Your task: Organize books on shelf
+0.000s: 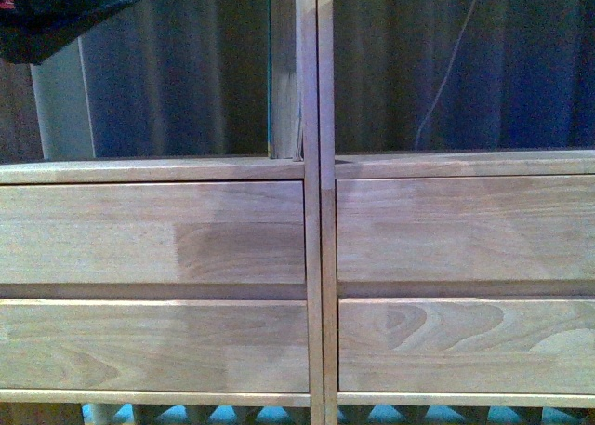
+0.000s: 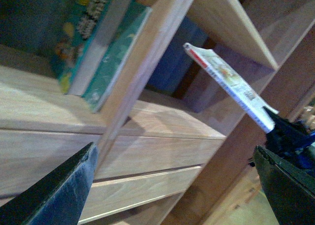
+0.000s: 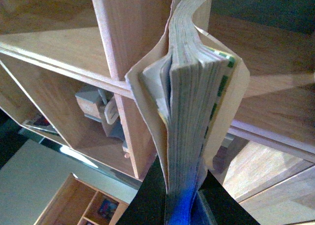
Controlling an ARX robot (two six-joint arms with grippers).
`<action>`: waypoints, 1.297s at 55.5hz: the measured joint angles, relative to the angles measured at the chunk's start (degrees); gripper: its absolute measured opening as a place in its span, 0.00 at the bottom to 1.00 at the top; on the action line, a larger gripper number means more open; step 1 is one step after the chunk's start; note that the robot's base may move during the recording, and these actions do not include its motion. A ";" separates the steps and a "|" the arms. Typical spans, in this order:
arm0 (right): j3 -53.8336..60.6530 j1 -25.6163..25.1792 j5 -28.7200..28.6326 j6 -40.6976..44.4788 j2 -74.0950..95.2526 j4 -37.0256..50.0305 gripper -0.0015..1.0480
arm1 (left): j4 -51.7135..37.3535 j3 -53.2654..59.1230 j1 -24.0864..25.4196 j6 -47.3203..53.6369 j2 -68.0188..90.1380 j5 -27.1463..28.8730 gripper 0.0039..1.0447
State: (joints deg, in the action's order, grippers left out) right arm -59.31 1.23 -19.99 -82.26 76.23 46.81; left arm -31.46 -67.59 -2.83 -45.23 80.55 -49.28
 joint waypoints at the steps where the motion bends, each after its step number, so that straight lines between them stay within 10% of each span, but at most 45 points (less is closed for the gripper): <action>1: 0.04 0.70 -0.20 1.51 -0.07 0.00 0.07 | 2.73 -1.90 -0.98 0.15 1.09 0.07 0.93; 37: 2.75 10.78 0.20 8.76 1.31 4.02 0.07 | -12.87 -12.09 -9.14 -18.53 14.36 5.11 0.93; 72: 4.44 14.38 -1.88 5.99 -0.57 6.97 0.07 | -9.11 -16.31 -13.77 -17.70 15.78 7.61 0.92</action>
State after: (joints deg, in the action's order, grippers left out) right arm -54.87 15.62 -21.87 -76.27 75.66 53.78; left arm -40.58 -83.90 -16.60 -62.94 96.33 -41.67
